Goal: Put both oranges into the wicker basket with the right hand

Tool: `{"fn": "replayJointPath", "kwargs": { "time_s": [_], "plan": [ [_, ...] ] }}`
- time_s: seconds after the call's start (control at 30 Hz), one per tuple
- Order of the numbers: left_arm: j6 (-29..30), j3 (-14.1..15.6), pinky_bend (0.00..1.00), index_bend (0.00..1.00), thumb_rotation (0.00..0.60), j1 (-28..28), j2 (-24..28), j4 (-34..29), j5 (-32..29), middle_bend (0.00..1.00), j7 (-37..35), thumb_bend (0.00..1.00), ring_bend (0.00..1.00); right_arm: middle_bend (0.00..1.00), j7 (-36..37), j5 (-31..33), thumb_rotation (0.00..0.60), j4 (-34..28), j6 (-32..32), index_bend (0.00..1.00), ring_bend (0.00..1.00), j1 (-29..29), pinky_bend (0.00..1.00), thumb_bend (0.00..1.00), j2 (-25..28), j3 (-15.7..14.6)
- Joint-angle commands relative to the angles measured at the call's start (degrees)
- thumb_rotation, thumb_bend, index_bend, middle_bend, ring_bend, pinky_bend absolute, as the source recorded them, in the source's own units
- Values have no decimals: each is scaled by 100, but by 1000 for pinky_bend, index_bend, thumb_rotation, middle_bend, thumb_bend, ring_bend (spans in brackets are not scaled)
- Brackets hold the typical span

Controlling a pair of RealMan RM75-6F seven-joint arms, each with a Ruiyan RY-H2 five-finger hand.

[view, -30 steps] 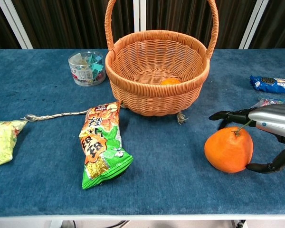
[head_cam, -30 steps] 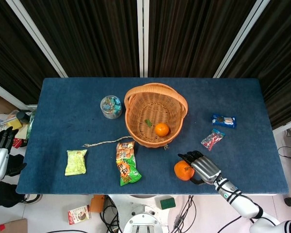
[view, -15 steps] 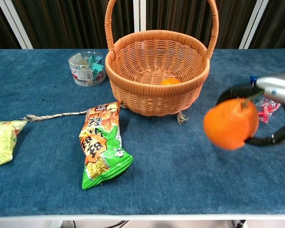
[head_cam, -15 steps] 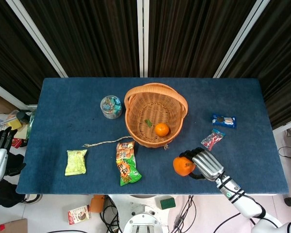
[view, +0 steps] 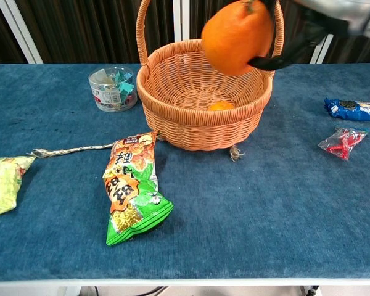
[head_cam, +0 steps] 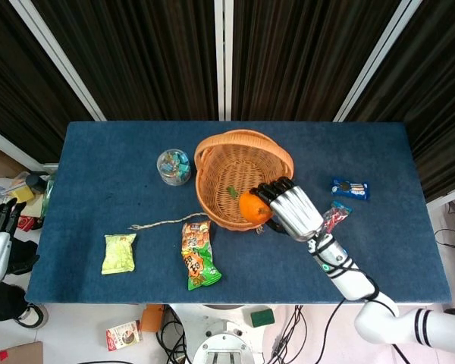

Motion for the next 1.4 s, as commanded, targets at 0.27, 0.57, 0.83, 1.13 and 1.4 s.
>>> {"fn": "replayJointPath", "kwargs": {
  "time_s": [0.27, 0.57, 0.83, 1.13, 1.4],
  "plan": [
    [-67, -24, 102, 53, 600, -19, 10, 46, -54, 0, -64, 60, 0, 440, -697, 1557, 600, 1453, -847, 504, 330, 959, 298, 309, -1239, 512],
    [-79, -14, 103, 55, 600, -25, 10, 60, -31, 0, -91, 61, 0, 91, 205, 2774, 600, 1415, -1748, 1, 24, 1130, 107, 281, -1136, 641],
    [5, -20, 103, 55, 600, 5, -10, 43, -16, 0, -34, 60, 0, 0, 565, 2525, 600, 678, -1647, 0, 0, 955, 0, 273, -517, 438],
    [84, -17, 103, 55, 600, 46, 10, 19, 15, 0, -56, 60, 0, 0, 1196, 885, 600, -560, -620, 0, 0, -332, 0, 272, 990, -780],
    [212, -16, 103, 55, 600, 64, -34, 28, 145, 0, -49, 60, 0, 0, 1502, -271, 600, 54, 1093, 0, 0, -1758, 0, 272, 1542, -1762]
  ]
}}
